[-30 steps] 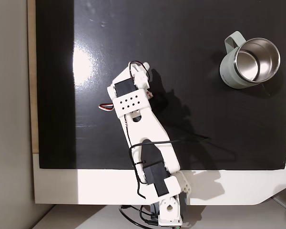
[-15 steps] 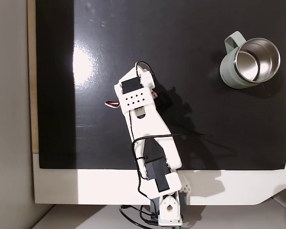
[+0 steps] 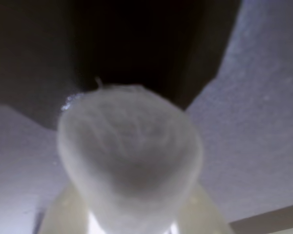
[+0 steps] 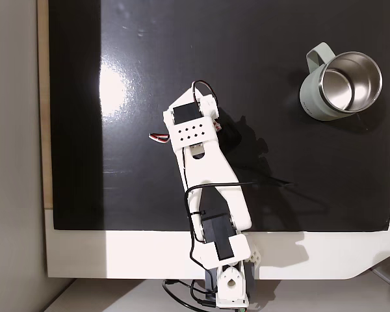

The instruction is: Grasp a gauze and put it in the cup.

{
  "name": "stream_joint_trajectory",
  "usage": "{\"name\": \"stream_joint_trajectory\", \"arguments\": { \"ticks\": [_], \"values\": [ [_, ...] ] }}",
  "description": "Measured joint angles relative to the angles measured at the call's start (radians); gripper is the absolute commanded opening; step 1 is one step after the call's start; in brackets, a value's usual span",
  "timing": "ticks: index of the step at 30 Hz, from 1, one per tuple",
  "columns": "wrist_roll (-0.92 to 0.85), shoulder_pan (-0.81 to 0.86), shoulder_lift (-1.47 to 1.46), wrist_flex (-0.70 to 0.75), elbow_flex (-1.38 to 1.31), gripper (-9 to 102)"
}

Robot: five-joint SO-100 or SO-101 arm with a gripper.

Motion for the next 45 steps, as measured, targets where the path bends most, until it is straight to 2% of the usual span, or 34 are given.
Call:
{"name": "stream_joint_trajectory", "arguments": {
  "ticks": [6,16,21,26,38,45],
  "values": [
    [0.0,0.011,0.091,0.109,-0.086,0],
    [-0.037,0.064,0.23,0.449,-0.434,0],
    [-0.091,0.167,0.235,0.607,-0.617,0],
    [-0.163,0.333,0.235,0.701,-0.762,0],
    [-0.393,0.735,0.118,0.755,-0.907,0],
    [-0.491,0.887,-0.055,0.759,-1.088,0]
  ]
}}
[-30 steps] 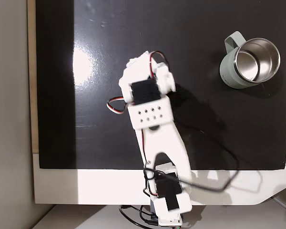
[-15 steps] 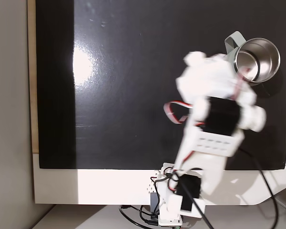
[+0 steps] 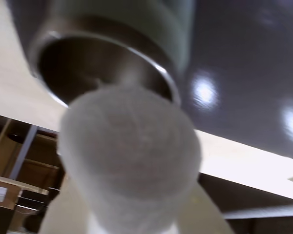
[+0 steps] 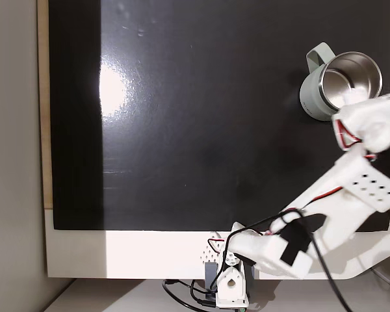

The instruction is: Grasp a gauze and put it in the cup.

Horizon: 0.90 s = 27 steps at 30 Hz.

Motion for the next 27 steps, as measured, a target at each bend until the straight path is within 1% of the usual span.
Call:
{"name": "stream_joint_trajectory", "arguments": {
  "ticks": [5,13,17,22,24,25,27],
  "values": [
    [-0.041,0.046,-0.118,0.0,-0.14,0],
    [-0.058,0.031,-0.282,0.0,-0.353,0],
    [-0.064,0.011,-0.339,0.0,-0.419,0],
    [-0.077,-0.011,-0.367,0.0,-0.433,2],
    [-0.08,-0.012,-0.368,0.0,-0.434,7],
    [-0.083,-0.012,-0.368,0.0,-0.434,11],
    [-0.083,-0.012,-0.368,0.0,-0.434,25]
  ]
}}
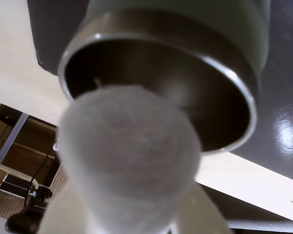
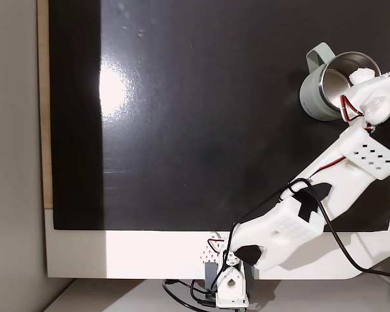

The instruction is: Grasp a gauze and put it in the cup.

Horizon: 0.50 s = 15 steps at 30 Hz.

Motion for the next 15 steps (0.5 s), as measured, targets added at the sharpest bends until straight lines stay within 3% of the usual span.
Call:
{"name": "stream_joint_trajectory", "arguments": {
  "ticks": [3,15],
  "values": [
    [0.006,0.003,0.0,0.003,0.0,35],
    [0.009,0.002,0.0,0.003,0.0,34]
  ]
}}
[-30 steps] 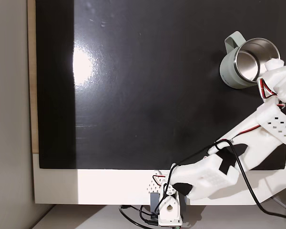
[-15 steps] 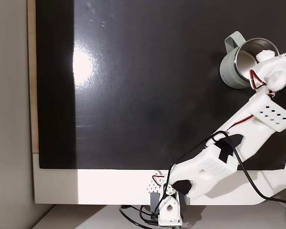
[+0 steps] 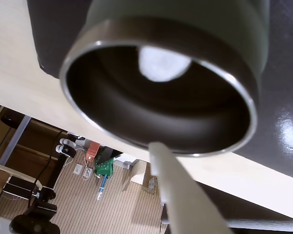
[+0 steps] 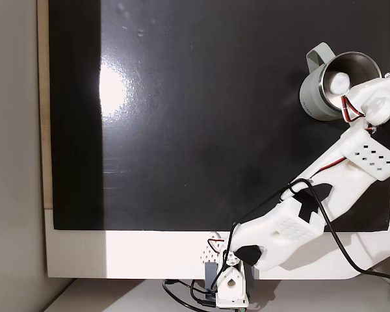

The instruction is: Grasp a gauze and put it in the cup.

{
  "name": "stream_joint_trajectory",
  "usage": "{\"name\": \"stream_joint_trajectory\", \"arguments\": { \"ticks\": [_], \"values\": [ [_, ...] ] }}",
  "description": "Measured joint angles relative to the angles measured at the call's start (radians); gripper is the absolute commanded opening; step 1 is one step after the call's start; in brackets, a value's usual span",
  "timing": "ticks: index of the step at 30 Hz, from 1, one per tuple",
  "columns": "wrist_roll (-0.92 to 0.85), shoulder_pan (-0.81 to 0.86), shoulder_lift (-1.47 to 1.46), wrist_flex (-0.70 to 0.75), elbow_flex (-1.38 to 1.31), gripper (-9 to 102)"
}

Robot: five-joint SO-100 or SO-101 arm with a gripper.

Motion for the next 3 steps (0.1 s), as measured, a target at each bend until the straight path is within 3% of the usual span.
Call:
{"name": "stream_joint_trajectory", "arguments": {
  "ticks": [3],
  "values": [
    [0.0,-0.009,0.0,0.0,0.0,34]
  ]
}}
